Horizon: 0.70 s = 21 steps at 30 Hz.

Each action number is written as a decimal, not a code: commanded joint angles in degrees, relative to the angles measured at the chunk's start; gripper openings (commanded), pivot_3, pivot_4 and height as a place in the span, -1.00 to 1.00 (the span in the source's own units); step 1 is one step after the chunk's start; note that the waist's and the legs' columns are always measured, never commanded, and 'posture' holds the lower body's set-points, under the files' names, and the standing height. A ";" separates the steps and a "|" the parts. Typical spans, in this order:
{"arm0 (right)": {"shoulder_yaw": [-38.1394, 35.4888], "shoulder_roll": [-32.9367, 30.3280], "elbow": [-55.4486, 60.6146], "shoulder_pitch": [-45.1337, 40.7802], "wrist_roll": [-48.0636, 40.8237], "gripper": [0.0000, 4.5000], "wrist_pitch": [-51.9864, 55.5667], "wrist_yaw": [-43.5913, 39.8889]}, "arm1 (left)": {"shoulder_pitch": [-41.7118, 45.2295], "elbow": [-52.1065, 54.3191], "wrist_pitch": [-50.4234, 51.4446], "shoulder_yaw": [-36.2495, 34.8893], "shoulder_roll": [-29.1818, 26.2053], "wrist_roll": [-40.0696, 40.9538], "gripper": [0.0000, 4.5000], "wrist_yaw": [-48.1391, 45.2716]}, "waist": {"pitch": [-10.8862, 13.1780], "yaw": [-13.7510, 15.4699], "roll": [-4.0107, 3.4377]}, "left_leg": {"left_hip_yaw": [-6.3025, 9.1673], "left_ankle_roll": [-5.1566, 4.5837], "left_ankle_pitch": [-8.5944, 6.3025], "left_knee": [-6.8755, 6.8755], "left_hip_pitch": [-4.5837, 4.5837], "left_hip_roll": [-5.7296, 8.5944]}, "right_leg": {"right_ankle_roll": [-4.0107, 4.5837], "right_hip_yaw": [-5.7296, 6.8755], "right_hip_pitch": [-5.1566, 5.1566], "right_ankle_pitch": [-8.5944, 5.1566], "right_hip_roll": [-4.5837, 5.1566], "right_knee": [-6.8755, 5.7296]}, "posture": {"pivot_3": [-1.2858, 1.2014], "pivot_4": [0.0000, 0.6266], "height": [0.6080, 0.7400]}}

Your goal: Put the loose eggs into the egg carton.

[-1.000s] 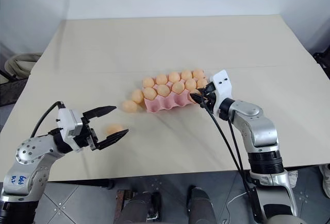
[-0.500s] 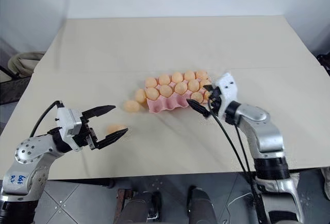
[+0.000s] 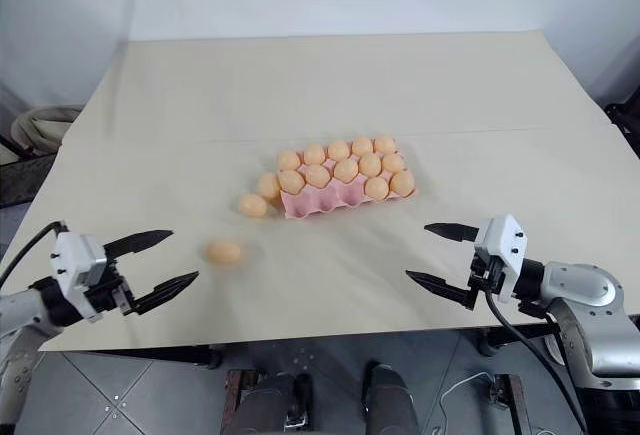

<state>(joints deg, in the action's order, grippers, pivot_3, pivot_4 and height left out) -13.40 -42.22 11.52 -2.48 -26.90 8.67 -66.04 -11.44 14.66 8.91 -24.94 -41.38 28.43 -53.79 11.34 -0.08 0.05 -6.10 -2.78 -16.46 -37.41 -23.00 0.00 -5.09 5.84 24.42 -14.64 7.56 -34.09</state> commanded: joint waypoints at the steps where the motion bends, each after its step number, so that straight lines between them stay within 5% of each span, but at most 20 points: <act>1: -0.88 0.20 0.01 -0.92 -0.43 1.00 -2.84 0.06 | -2.11 0.49 -0.77 -2.76 -0.58 0.53 1.00 -0.73 | 0.00 0.01 0.00 | 0.01 0.01 0.00 0.02 0.00 -0.04 | 0.04 -0.06 -0.02 0.06 0.00 0.08 | 0.03 -0.52 1.00; 11: -1.06 -1.04 -2.30 -2.52 -1.79 1.00 -4.20 -2.23 | 2.21 1.53 1.56 5.28 1.16 -3.16 1.00 3.32 | 0.00 0.32 0.00 | 0.04 0.06 0.00 0.14 -0.09 -0.07 | 0.05 0.07 0.04 0.07 0.02 0.23 | 0.03 -0.52 1.00; 21: -2.55 -2.23 1.07 -0.03 -4.04 1.00 -0.35 -0.95 | 16.70 -12.55 -2.10 18.25 6.07 -14.48 1.00 8.91 | -0.01 0.64 0.01 | -0.03 0.06 0.03 0.03 -0.07 -0.07 | 0.02 0.12 0.04 0.10 -0.02 0.07 | 0.03 -0.52 1.00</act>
<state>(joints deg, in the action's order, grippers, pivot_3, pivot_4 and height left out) -14.20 -43.93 9.70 -2.85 -29.31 7.86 -67.62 4.04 3.48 8.49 -7.58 -35.87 15.79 -46.28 11.33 0.57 0.06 -6.15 -2.72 -16.43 -37.39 -23.07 -0.07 -5.08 5.96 24.47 -14.54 7.54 -34.03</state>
